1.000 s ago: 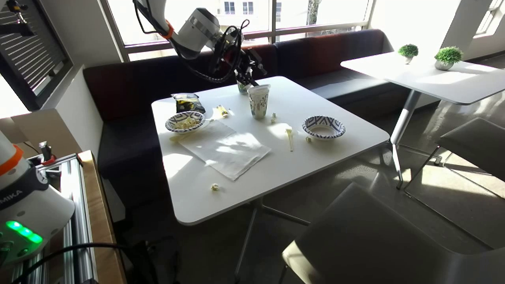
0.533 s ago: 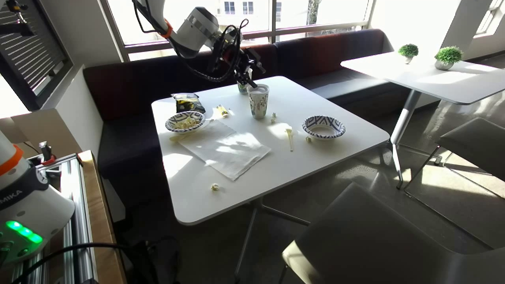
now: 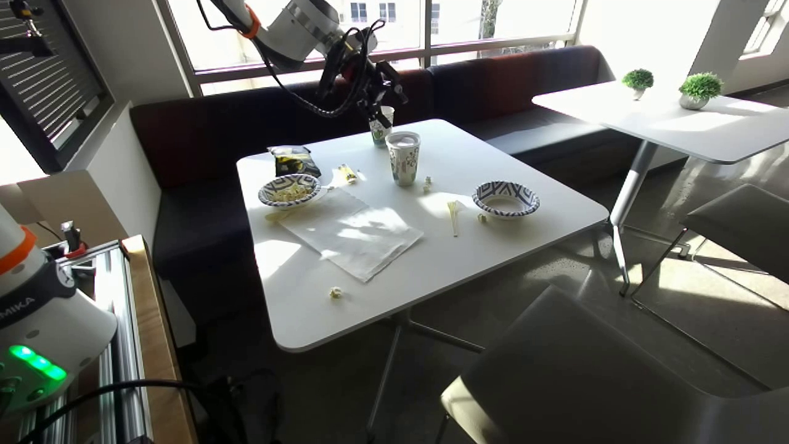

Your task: Put the white lid on top of the coffee cup on the right.

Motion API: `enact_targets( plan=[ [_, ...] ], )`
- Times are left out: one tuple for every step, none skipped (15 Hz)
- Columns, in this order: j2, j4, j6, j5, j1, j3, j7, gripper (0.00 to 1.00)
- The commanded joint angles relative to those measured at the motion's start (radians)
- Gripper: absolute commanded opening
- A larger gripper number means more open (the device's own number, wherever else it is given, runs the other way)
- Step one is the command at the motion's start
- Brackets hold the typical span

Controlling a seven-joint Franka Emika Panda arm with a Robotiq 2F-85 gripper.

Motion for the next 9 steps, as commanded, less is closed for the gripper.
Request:
enact_targets(
  plan=[
    [-0.13, -0.146, 0.163, 0.112, -0.066, 0.033, 0.005, 1.0],
    [-0.155, -0.175, 0.222, 0.137, -0.08, 0.032, 0.004, 1.0],
    [-0.186, -0.214, 0.293, 0.156, -0.096, 0.028, 0.002, 1.0],
    [-0.208, -0.247, 0.363, 0.18, -0.114, 0.023, -0.002, 1.0],
    [-0.23, -0.283, 0.437, 0.209, -0.137, 0.019, -0.018, 1.0],
    [-0.251, -0.318, 0.507, 0.242, -0.157, 0.014, -0.031, 1.0],
    [-0.272, -0.357, 0.582, 0.285, -0.182, 0.01, -0.055, 1.0],
    [-0.289, -0.392, 0.646, 0.333, -0.204, 0.008, -0.088, 1.0],
    [-0.306, -0.425, 0.7, 0.394, -0.225, 0.008, -0.132, 1.0]
  ],
)
